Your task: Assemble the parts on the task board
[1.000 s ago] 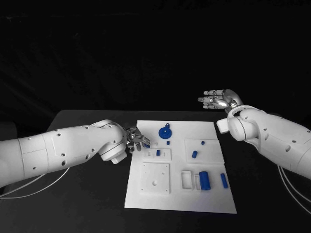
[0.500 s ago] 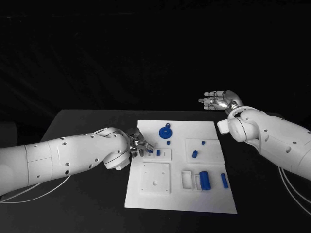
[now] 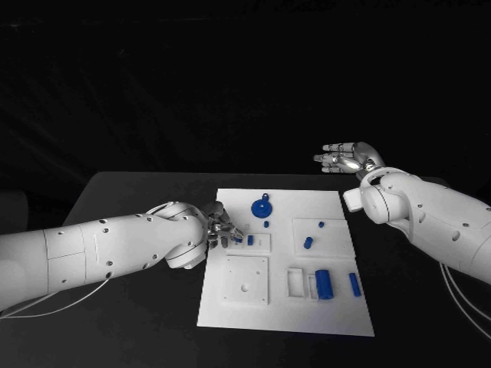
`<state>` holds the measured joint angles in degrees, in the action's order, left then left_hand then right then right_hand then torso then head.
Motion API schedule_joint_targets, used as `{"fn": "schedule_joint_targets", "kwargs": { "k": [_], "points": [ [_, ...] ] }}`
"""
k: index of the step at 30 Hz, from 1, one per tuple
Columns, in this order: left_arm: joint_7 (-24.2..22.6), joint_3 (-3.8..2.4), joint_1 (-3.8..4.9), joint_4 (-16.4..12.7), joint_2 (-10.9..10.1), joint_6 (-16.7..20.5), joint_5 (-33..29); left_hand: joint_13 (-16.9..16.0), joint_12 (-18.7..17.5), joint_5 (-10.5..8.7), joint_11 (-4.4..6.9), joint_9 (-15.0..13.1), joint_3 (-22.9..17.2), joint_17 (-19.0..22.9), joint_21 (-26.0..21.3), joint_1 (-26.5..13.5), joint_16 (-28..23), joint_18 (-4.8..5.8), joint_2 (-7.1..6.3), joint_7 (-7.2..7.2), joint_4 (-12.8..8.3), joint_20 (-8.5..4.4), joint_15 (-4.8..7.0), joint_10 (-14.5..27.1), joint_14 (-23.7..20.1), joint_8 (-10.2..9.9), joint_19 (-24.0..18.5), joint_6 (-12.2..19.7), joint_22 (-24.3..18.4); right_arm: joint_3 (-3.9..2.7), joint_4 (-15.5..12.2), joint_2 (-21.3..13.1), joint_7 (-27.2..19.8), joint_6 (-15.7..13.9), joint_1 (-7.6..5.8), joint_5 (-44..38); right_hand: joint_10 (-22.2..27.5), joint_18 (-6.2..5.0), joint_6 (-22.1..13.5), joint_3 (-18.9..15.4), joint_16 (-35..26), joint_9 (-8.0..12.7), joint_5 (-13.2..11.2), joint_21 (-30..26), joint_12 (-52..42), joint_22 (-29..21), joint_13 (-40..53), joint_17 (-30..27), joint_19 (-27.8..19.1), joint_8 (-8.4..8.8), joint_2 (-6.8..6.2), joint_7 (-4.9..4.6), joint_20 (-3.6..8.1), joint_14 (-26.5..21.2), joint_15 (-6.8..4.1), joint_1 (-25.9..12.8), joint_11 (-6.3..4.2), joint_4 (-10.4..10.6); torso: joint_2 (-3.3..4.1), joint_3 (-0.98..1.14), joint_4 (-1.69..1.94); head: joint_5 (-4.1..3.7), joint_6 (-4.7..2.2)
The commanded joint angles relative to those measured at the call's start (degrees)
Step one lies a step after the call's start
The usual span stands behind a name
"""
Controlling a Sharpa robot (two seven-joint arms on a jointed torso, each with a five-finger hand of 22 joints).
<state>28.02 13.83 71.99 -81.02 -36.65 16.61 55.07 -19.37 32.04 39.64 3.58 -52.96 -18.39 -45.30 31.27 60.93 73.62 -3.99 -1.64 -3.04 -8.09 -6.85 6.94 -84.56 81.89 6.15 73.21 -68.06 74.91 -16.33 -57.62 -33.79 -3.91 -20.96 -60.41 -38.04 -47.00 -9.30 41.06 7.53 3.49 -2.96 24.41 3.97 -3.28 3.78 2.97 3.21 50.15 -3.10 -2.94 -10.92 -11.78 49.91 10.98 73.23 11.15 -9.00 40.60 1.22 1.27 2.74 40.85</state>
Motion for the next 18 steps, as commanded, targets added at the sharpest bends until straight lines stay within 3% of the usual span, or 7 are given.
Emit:
{"fn": "schedule_joint_targets", "kwargs": {
  "k": [1,18],
  "points": [
    [0.23,-0.02,-0.16,0.04,0.21,-1.11,2.12,0.05,0.24,0.11,0.73,0.05,-5.57,0.07,0.23,0.70,0.33,-0.37,0.13,3.87,-5.12,0.27,0.02,-2.29,0.33,-0.34,-0.07,-4.13,1.02,-0.02,-0.05,0.04,-0.53,0.88,0.03,-0.18,0.43,0.99,-0.51,0.04,-0.38,0.10,0.17,0.04,0.38,-0.06,-0.08,-0.08,0.03,0.23,-0.21,-0.71,-0.08,-0.34,-0.02,-0.28,0.07,0.24,0.01,-0.02,-0.03,0.00,0.07],
    [1.03,-0.03,-0.32,0.39,-0.07,-2.74,2.53,0.06,0.27,0.09,0.73,0.11,-5.57,0.10,0.28,0.77,0.36,-0.45,0.13,3.87,-5.08,0.33,0.01,-2.29,0.34,-0.38,-0.07,-4.18,1.02,-0.02,0.00,0.02,-0.51,0.91,0.03,-0.13,0.50,0.99,-0.47,0.03,-0.39,0.09,0.17,0.05,0.39,-0.06,-0.08,-0.08,0.03,0.21,-0.20,-0.71,-0.08,-0.34,0.03,-0.26,0.09,0.22,0.00,0.01,-0.01,0.00,0.18]
  ]
}}
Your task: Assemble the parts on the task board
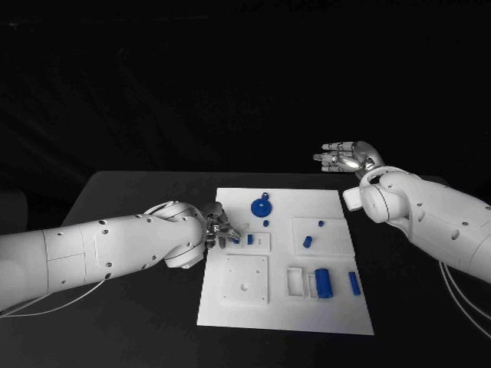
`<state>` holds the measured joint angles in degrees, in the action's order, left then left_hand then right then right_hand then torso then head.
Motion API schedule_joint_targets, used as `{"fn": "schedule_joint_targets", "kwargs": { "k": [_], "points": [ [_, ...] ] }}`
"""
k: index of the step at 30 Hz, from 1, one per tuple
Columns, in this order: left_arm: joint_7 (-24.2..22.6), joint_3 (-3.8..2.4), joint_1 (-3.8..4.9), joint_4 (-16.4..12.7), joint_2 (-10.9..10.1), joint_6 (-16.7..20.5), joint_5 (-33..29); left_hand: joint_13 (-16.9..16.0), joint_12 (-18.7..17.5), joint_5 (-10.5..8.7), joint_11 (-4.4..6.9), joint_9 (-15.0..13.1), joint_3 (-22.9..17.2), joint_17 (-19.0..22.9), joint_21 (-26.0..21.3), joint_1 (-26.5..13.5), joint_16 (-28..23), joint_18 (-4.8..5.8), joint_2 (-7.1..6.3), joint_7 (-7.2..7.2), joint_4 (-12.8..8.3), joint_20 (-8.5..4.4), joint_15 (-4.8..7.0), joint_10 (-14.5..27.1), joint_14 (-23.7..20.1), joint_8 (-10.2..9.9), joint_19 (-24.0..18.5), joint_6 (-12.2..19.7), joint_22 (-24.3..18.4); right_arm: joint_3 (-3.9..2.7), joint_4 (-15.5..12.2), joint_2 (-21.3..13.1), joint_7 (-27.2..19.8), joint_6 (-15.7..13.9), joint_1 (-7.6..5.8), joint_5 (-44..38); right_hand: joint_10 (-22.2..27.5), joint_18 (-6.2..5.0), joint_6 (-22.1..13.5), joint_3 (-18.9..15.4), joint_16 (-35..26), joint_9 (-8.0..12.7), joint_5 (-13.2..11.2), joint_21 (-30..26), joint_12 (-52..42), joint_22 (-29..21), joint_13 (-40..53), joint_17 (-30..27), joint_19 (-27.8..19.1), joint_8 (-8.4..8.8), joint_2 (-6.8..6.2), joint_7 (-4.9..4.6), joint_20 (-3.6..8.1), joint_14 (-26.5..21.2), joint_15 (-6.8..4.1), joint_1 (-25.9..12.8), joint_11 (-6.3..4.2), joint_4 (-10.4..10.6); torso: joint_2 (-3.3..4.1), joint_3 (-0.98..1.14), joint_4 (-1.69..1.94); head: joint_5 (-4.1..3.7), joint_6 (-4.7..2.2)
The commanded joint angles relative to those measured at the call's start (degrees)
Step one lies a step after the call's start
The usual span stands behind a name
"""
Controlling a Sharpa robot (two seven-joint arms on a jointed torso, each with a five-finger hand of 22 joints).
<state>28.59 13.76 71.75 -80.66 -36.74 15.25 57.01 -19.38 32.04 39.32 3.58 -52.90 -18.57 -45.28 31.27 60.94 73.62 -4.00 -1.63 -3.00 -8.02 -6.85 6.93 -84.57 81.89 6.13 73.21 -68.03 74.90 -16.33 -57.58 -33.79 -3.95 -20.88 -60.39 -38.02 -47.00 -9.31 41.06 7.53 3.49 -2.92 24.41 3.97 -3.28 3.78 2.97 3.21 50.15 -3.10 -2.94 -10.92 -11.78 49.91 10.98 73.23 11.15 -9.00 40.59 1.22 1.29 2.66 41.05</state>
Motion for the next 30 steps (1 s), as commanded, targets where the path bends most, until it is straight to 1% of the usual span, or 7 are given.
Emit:
{"fn": "schedule_joint_targets", "kwargs": {
  "k": [1,7,12,18,22,30],
  "points": [
    [0.50,0.04,-0.08,0.04,0.00,-1.45,0.60,0.07,0.27,0.41,0.73,0.05,-5.39,0.07,0.28,0.76,0.36,-0.43,0.12,3.83,-5.15,0.33,0.02,-2.28,0.34,-0.36,-0.06,-4.21,1.02,-0.02,-0.03,0.02,-0.48,0.83,0.02,-0.15,0.50,1.00,-0.47,0.03,-0.38,0.05,0.17,0.05,0.39,-0.06,-0.09,-0.09,0.03,0.21,-0.20,-0.71,-0.08,-0.34,0.03,-0.26,0.09,0.22,0.01,0.00,-0.03,0.12,-0.06],
    [0.70,0.04,-0.08,0.06,-0.10,-1.77,0.63,0.07,0.27,0.41,0.73,0.05,-5.39,0.07,0.28,0.76,0.36,-0.43,0.12,3.83,-5.15,0.33,0.02,-2.28,0.34,-0.36,-0.06,-4.21,1.02,-0.02,0.00,0.03,-0.47,0.85,0.02,-0.15,0.50,0.99,-0.51,0.02,-0.38,0.05,0.17,0.05,0.38,-0.06,-0.09,-0.09,0.03,0.22,-0.19,-0.72,-0.08,-0.36,0.04,-0.25,0.08,0.20,0.00,0.03,-0.01,0.06,0.05],
    [0.83,0.04,-0.08,0.14,-0.19,-1.73,0.80,0.07,0.27,0.41,0.73,0.05,-5.39,0.07,0.28,0.76,0.36,-0.43,0.12,3.83,-5.15,0.33,0.02,-2.28,0.34,-0.36,-0.06,-4.21,1.02,-0.02,0.01,-0.01,-0.45,0.86,0.02,-0.15,0.49,0.99,-0.53,0.00,-0.39,0.05,0.14,0.04,0.38,-0.06,-0.09,-0.09,0.01,0.22,-0.18,-0.72,-0.10,-0.40,0.04,-0.26,0.08,0.20,-0.01,0.00,-0.05,0.08,0.01],
    [0.94,0.04,-0.09,0.20,-0.16,-1.92,0.90,0.12,0.27,0.34,0.72,0.12,-5.37,0.29,0.33,0.81,0.34,-0.55,0.11,3.82,-5.06,0.47,-0.03,-2.29,0.33,-0.42,-0.13,-4.22,1.00,-0.02,-0.02,-0.04,-0.44,0.90,0.03,-0.15,0.49,0.99,-0.53,0.00,-0.39,0.05,0.14,0.04,0.38,-0.06,-0.09,-0.09,0.01,0.22,-0.18,-0.72,-0.10,-0.40,0.04,-0.26,0.08,0.20,-0.01,0.02,0.00,0.06,-0.12],
    [1.00,0.04,-0.09,0.17,-0.07,-2.17,0.92,0.13,0.26,0.28,0.71,0.14,-5.37,0.32,0.33,0.84,0.33,-0.57,0.12,3.82,-5.05,0.49,-0.03,-2.29,0.32,-0.43,-0.14,-4.21,1.00,-0.02,-0.03,-0.05,-0.44,0.92,0.03,-0.15,0.54,0.99,-0.59,-0.02,-0.39,0.06,0.16,0.06,0.38,-0.06,-0.09,-0.09,0.02,0.23,-0.17,-0.73,-0.10,-0.39,0.04,-0.23,0.09,0.20,0.00,0.02,-0.03,0.09,-0.05],
    [1.31,0.04,-0.12,0.25,0.38,-3.69,1.06,0.12,0.28,0.05,0.69,0.31,-5.29,0.35,0.34,0.86,0.34,-0.57,-0.01,3.81,-5.05,0.53,-0.06,-2.29,0.32,-0.50,-0.17,-4.28,1.00,-0.02,-0.07,-0.09,-0.42,0.96,0.03,-0.15,0.54,0.99,-0.59,-0.02,-0.39,0.06,0.16,0.06,0.38,-0.06,-0.09,-0.09,0.02,0.23,-0.17,-0.73,-0.10,-0.39,0.04,-0.23,0.09,0.20,0.00,0.04,-0.08,0.11,-0.01]
  ]
}}
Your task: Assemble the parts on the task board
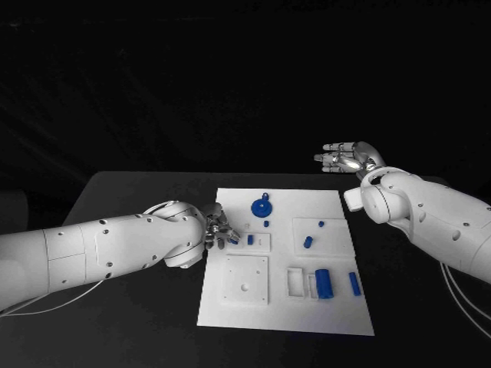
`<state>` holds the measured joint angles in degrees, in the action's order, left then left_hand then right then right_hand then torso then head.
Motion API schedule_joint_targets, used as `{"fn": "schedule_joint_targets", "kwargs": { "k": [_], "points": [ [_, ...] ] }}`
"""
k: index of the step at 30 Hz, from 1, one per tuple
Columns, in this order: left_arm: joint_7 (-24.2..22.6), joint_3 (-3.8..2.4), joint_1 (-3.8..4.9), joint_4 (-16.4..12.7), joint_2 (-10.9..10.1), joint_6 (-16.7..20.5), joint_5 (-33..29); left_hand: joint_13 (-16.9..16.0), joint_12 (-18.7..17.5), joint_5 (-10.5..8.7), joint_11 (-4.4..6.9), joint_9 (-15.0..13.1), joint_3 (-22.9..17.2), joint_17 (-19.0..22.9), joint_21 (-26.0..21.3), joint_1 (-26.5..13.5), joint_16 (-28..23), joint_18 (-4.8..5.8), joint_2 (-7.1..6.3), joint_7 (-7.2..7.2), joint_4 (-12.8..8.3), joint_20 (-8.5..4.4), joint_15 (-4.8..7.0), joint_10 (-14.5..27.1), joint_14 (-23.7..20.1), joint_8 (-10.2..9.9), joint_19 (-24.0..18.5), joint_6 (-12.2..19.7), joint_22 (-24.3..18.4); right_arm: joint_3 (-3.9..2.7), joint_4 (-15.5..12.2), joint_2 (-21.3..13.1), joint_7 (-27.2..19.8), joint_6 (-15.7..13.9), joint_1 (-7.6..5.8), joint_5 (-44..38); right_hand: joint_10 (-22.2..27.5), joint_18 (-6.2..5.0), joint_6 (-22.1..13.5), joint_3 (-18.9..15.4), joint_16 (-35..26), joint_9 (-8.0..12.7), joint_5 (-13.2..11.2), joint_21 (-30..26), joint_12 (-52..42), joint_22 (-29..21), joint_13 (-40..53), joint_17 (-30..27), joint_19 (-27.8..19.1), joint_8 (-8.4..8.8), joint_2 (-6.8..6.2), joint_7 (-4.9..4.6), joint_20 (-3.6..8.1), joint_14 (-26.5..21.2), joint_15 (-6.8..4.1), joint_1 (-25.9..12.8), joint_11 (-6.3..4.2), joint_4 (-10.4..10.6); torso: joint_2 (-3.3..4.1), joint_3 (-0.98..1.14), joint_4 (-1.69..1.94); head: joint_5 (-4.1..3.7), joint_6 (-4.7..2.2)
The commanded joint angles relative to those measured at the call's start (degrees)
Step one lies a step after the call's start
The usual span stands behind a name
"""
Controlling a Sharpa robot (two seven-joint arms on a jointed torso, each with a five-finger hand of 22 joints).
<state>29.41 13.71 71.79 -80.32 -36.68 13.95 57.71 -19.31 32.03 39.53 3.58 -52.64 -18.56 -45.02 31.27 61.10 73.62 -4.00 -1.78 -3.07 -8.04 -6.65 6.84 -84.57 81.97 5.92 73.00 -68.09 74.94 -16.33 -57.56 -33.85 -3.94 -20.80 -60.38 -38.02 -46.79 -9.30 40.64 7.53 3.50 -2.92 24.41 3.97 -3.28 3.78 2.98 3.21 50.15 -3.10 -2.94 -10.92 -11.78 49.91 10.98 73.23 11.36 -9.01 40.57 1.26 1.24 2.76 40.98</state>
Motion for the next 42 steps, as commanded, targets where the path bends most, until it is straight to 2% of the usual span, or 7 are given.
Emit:
{"fn": "schedule_joint_targets", "kwargs": {
  "k": [1,7,9,12,23,25,42],
  "points": [
    [0.52,0.09,-0.18,-0.06,0.36,-2.54,0.40,0.05,0.28,-0.15,0.69,0.08,-5.27,0.11,0.34,0.70,0.34,-0.57,0.11,3.88,-5.03,0.34,0.03,-2.29,0.24,-0.29,0.03,-4.25,0.96,-0.02,-0.10,-0.04,-0.43,0.88,0.02,-0.15,0.33,0.98,-0.18,-0.02,-0.39,0.06,0.16,0.06,0.38,-0.06,-0.09,-0.09,0.02,0.23,-0.17,-0.73,-0.10,-0.39,0.04,-0.23,-0.13,0.20,0.01,0.01,-0.03,0.01,0.06],
    [0.67,0.09,-0.29,0.14,0.65,-3.23,0.53,0.00,0.45,-0.80,0.77,0.09,-4.88,-0.06,0.31,0.60,0.47,-0.52,-0.11,4.10,-4.76,0.40,0.05,-2.30,0.29,-0.08,0.01,-4.78,0.94,-0.02,-0.17,-0.08,-0.41,0.90,0.02,-0.15,0.33,0.98,-0.18,-0.02,-0.39,0.06,0.16,0.06,0.38,-0.06,-0.09,-0.09,0.02,0.23,-0.17,-0.73,-0.10,-0.39,0.04,-0.23,-0.13,0.20,-0.01,0.01,-0.01,-0.02,0.10],
    [0.67,0.09,-0.32,0.18,0.76,-3.35,0.60,-0.05,0.68,-2.71,0.85,-0.37,-4.36,-0.20,0.21,0.64,0.58,-0.45,-0.18,4.38,-4.26,0.49,0.08,-2.30,0.32,0.35,0.03,-5.23,0.88,-0.02,-0.18,-0.09,-0.41,0.90,0.03,-0.15,0.33,0.98,-0.18,-0.02,-0.39,0.06,0.16,0.06,0.38,-0.06,-0.09,-0.09,0.02,0.23,-0.17,-0.73,-0.10,-0.39,0.04,-0.23,-0.13,0.20,-0.01,0.02,-0.01,-0.02,0.10],
    [0.66,0.09,-0.33,0.20,0.89,-3.37,1.75,-0.09,0.93,-3.31,0.88,-1.05,-4.10,-0.26,0.06,1.10,0.69,-0.42,-0.37,4.47,-3.58,0.50,0.11,-2.29,0.32,0.57,0.15,-5.29,0.87,-0.02,-0.21,-0.10,-0.43,0.90,0.04,-0.18,0.33,0.98,-0.18,-0.02,-0.39,0.06,0.16,0.06,0.38,-0.06,-0.09,-0.09,0.02,0.23,-0.17,-0.73,-0.10,-0.39,0.04,-0.23,-0.13,0.20,0.00,0.01,0.01,0.00,0.11],
    [0.64,0.09,-0.37,0.11,1.18,-3.70,3.50,-0.14,1.58,-3.12,1.06,-2.92,-4.25,-1.16,-0.14,1.27,1.44,-0.49,-1.03,4.89,-2.36,0.71,0.15,-2.29,0.42,1.44,0.30,-5.92,0.94,-0.02,-0.23,-0.08,-0.52,0.90,0.10,-0.69,0.33,0.98,-0.18,-0.02,-0.39,0.06,0.16,0.06,0.38,-0.06,-0.09,-0.09,0.02,0.23,-0.17,-0.73,-0.10,-0.39,0.04,-0.23,-0.13,0.20,0.00,-0.01,0.01,-0.05,0.15],
    [0.63,0.09,-0.37,0.04,1.21,-3.80,3.52,0.91,1.91,-3.11,1.01,-3.61,-4.33,-1.34,-0.14,1.36,1.59,-0.81,-1.08,4.92,-2.15,0.98,0.08,-2.30,0.39,1.59,0.25,-5.87,0.94,-0.02,-0.24,-0.09,-0.51,0.95,0.11,-0.70,0.33,0.98,-0.18,-0.02,-0.39,0.06,0.16,0.06,0.38,-0.06,-0.09,-0.09,0.02,0.23,-0.17,-0.73,-0.10,-0.39,0.04,-0.23,-0.13,0.20,0.00,-0.01,0.01,-0.07,0.12],
    [0.56,0.08,-0.42,-0.11,1.39,-4.47,3.13,2.02,2.32,-3.37,0.99,-2.13,-3.92,-1.10,0.06,1.73,1.59,-0.89,-1.62,4.89,-1.22,1.17,0.05,-2.29,0.39,0.60,0.25,-6.41,0.96,-0.02,-0.28,-0.08,-0.52,1.05,0.16,-0.67,0.35,0.97,-0.14,0.05,-0.39,0.06,0.22,0.06,0.38,-0.06,-0.09,-0.09,0.00,0.22,-0.15,-0.71,-0.10,-0.43,0.08,-0.27,-0.12,0.22,0.02,-0.02,0.05,-0.12,0.27]
  ]
}}
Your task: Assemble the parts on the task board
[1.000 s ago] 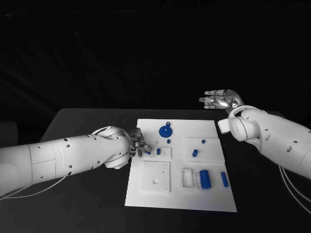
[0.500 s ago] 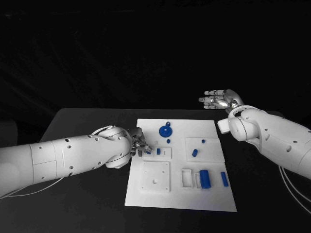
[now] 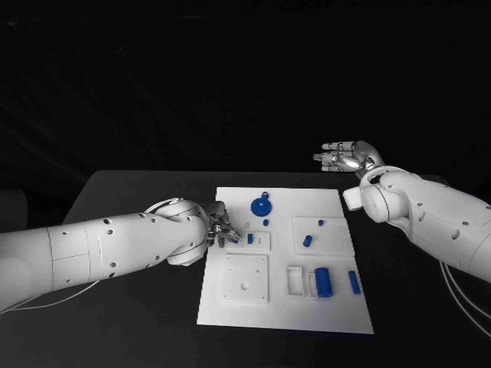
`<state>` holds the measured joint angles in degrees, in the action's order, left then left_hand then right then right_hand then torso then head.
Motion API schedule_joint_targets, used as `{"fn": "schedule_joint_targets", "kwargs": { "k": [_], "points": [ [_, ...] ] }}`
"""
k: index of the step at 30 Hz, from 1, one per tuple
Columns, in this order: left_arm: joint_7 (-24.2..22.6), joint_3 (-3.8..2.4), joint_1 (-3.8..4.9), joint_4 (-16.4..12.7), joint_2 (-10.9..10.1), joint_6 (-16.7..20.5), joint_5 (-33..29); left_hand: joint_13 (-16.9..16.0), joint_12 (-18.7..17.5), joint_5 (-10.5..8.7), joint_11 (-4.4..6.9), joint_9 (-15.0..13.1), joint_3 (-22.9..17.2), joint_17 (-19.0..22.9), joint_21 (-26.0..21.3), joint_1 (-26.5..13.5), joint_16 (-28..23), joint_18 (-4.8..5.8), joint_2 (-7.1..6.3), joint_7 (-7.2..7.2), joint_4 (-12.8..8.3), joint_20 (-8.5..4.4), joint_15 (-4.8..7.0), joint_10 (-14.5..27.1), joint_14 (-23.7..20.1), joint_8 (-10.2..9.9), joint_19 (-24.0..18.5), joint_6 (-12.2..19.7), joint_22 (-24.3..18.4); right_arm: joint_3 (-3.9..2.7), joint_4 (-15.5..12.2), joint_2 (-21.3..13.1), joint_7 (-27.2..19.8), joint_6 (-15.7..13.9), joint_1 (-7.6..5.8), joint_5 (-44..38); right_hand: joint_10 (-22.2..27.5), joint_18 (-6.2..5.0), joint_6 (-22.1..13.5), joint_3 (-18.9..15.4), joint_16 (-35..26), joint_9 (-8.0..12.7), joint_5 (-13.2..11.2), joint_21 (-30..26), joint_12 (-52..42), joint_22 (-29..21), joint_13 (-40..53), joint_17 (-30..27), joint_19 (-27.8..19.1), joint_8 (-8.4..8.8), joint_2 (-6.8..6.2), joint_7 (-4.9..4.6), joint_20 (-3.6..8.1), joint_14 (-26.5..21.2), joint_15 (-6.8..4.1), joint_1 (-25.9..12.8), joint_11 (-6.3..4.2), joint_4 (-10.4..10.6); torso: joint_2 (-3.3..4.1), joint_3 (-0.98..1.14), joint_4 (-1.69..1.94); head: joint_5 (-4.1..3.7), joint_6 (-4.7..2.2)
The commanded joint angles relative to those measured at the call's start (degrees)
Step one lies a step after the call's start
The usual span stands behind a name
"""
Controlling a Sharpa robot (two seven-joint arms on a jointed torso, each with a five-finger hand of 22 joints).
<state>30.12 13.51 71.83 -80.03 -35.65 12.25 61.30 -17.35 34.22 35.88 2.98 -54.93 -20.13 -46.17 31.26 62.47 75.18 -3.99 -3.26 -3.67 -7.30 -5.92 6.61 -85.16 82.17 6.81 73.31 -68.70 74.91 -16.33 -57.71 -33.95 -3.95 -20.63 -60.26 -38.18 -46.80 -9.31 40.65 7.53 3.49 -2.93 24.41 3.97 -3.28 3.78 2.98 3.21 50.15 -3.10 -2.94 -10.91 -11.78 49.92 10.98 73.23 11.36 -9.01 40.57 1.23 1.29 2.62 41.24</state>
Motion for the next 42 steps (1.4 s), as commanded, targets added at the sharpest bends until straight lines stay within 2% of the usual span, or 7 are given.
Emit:
{"fn": "schedule_joint_targets", "kwargs": {
  "k": [1,8,13,30,35,37,42],
  "points": [
    [-0.18,0.28,-0.45,-0.37,0.39,-2.76,-0.52,0.06,0.13,0.28,1.59,0.16,-2.35,0.05,0.06,0.36,0.03,-0.90,-0.15,5.50,-1.97,0.43,0.27,-1.70,0.19,-0.28,-0.06,-5.81,0.98,-0.02,-0.13,0.03,-0.51,0.88,0.03,-0.51,0.35,0.97,-0.15,0.05,-0.39,0.06,0.22,0.05,0.38,-0.06,-0.10,-0.09,0.00,0.22,-0.15,-0.72,-0.10,-0.43,0.09,-0.27,-0.12,0.22,0.02,0.01,0.00,0.02,0.01],
    [-0.14,0.28,-0.45,-0.08,0.56,-3.05,-1.01,0.23,0.22,-1.03,1.60,0.41,-1.82,0.26,0.00,0.08,-0.07,-0.90,-0.29,5.59,-1.04,0.49,0.30,-1.70,0.17,-0.39,-0.07,-5.80,0.94,-0.02,-0.19,0.01,-0.50,0.88,0.04,-0.51,0.35,0.97,-0.15,0.05,-0.39,0.06,0.22,0.05,0.38,-0.06,-0.10,-0.09,0.00,0.22,-0.15,-0.72,-0.10,-0.43,0.09,-0.27,-0.12,0.22,-0.01,0.06,-0.04,0.05,0.03],
    [0.12,0.28,-0.45,0.21,0.68,-3.72,-1.22,0.34,-0.01,-7.58,1.67,1.09,0.75,1.13,-0.49,-0.54,-0.62,-0.58,-1.24,5.91,2.09,0.36,0.41,-1.72,0.05,-0.83,-0.03,-5.72,0.73,-0.02,-0.21,-0.02,-0.50,0.85,0.04,-0.51,0.35,0.97,-0.15,0.05,-0.39,0.06,0.22,0.05,0.38,-0.06,-0.10,-0.09,0.00,0.22,-0.15,-0.72,-0.10,-0.43,0.09,-0.27,-0.12,0.22,0.00,0.06,-0.03,0.03,-0.04],
    [0.42,0.28,-0.56,1.92,1.44,-4.44,-1.33,0.17,-0.31,-12.62,1.73,1.81,3.78,1.77,-1.95,1.62,-1.10,0.26,-3.50,6.15,10.18,-0.27,0.63,-1.69,-0.01,-1.21,0.54,-6.05,0.91,-0.02,-0.29,-0.15,-0.50,0.80,0.04,-0.50,0.46,0.98,-0.29,0.04,-0.38,0.07,0.22,0.05,0.39,-0.06,-0.10,-0.09,-0.06,0.23,-0.17,-0.75,-0.12,-0.52,0.12,-0.31,-0.09,0.30,0.01,0.01,-0.03,-0.09,-0.11],
    [0.45,0.27,-0.59,2.41,1.41,-4.10,-1.17,0.12,-0.37,-16.28,1.71,1.81,4.65,1.94,-2.12,1.80,-1.24,0.29,-4.38,6.20,12.91,-0.33,0.66,-1.68,-0.01,-1.22,0.60,-6.27,0.89,-0.02,-0.31,-0.19,-0.50,0.78,0.04,-0.49,0.57,0.98,-0.39,0.01,-0.40,0.08,0.21,0.03,0.39,-0.07,-0.11,-0.10,-0.13,0.24,-0.20,-0.77,-0.13,-0.62,0.16,-0.34,-0.07,0.36,0.01,-0.01,0.00,-0.23,-0.20],
    [0.49,0.27,-0.59,2.61,1.38,-4.18,-1.10,0.12,-0.43,-19.83,1.67,1.78,5.28,2.21,-2.21,1.46,-1.41,0.33,-5.04,6.15,14.49,-0.35,0.66,-1.68,-0.07,-1.20,0.59,-6.44,0.89,-0.02,-0.30,-0.22,-0.50,0.78,0.04,-0.48,0.57,0.98,-0.39,0.01,-0.40,0.08,0.21,0.03,0.39,-0.07,-0.11,-0.10,-0.13,0.24,-0.20,-0.77,-0.13,-0.62,0.16,-0.34,-0.07,0.36,0.01,-0.03,0.00,-0.28,-0.23],
    [0.64,0.26,-0.60,3.02,1.24,-4.78,-0.78,0.33,-1.51,-24.33,1.37,1.88,6.24,3.60,-2.74,1.18,-2.35,0.60,-6.87,5.71,18.51,-0.57,0.61,-1.60,-0.66,-1.55,0.24,-5.98,0.83,-0.02,-0.24,-0.29,-0.46,0.78,0.04,-0.46,0.84,0.99,-0.75,-0.15,-0.41,0.09,0.36,0.02,0.40,-0.07,-0.11,-0.10,-0.29,0.26,-0.44,-0.83,-0.16,-0.88,0.19,-0.48,-0.03,0.55,0.02,-0.07,-0.02,-0.42,-0.25]
  ]
}}
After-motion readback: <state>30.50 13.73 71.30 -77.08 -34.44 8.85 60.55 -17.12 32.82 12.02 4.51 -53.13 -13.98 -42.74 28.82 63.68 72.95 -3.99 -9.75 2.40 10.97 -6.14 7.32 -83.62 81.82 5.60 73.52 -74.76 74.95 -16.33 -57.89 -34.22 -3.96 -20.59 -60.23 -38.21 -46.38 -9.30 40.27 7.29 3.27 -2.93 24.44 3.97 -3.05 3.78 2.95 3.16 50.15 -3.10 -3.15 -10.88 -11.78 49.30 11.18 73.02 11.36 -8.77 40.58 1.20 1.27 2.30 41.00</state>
